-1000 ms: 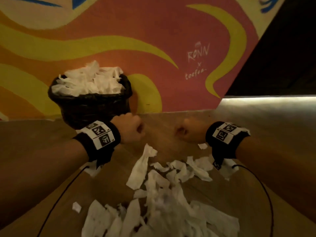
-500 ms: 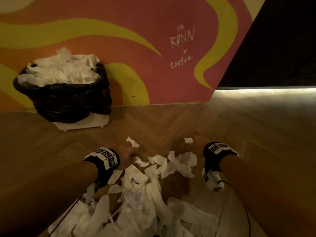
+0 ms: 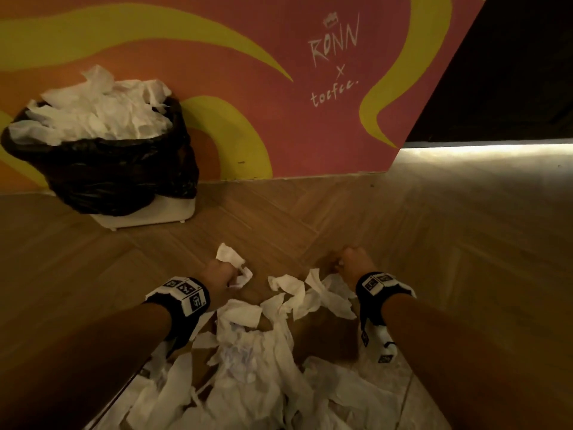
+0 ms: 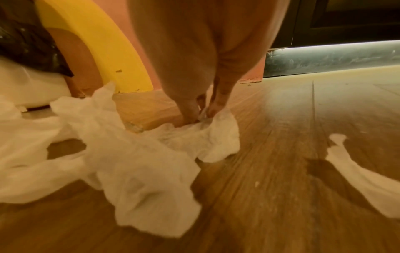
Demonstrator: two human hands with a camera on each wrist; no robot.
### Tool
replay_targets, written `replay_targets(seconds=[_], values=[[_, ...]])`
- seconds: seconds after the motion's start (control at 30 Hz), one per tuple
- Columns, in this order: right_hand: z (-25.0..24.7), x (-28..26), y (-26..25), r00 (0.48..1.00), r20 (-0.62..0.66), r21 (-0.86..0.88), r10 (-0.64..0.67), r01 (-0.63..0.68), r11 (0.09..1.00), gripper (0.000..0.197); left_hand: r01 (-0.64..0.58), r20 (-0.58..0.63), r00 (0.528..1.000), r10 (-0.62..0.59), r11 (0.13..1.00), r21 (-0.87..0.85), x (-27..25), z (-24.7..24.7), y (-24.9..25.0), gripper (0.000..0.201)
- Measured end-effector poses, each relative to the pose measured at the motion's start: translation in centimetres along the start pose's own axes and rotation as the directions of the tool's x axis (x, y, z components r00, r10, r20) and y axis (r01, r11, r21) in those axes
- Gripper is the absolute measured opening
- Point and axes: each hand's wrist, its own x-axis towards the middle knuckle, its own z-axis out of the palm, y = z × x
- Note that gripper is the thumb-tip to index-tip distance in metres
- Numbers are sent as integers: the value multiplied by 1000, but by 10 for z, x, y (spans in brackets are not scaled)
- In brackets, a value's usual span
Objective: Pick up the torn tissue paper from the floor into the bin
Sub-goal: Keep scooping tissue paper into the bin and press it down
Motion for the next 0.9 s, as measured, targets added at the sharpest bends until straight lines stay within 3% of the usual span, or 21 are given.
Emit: replay_targets(seconds=[0.07,0.2,0.37,0.43,0.5,0.53,0.6,0.67,0.73,0.9], values=[[5,-2,-1,999,37,62,20,-22,998,23,-9,-37,999,8,1000,-29,-4,-3,-6,10],[3,-13,-15,991,130,287,24,-60,956,18,-68,-96,994,56,991,-119,-14,-12,-12,25],[6,-37,-61,961,237,517,-140,-3,856,39,-165,-121,983,140,956,-242,-29,-25,-15,21],[15,-43,-76,929,295,428,-224,81,900,63,-191,-111,979,170,957,-217,-33,-25,-15,27],[23,-47,-87,871,350,179,-346,300,937,82,-210,-76,976,202,970,-121,-37,-22,-12,28],[29,-48,-92,845,362,60,-393,400,915,80,-210,-37,978,207,975,-75,-38,-20,-10,26],[39,-46,-99,850,374,-23,-371,409,912,61,-205,56,977,204,979,-4,-41,-13,-7,24],[35,-47,-106,871,366,38,-327,338,941,42,-245,107,966,236,967,77,-42,-5,-7,24],[23,-52,-110,879,352,95,-322,308,947,39,-291,103,955,277,943,163,-41,3,-10,30],[-10,-61,-114,922,207,311,-328,256,915,27,-342,63,940,336,922,183,-39,18,-15,74]])
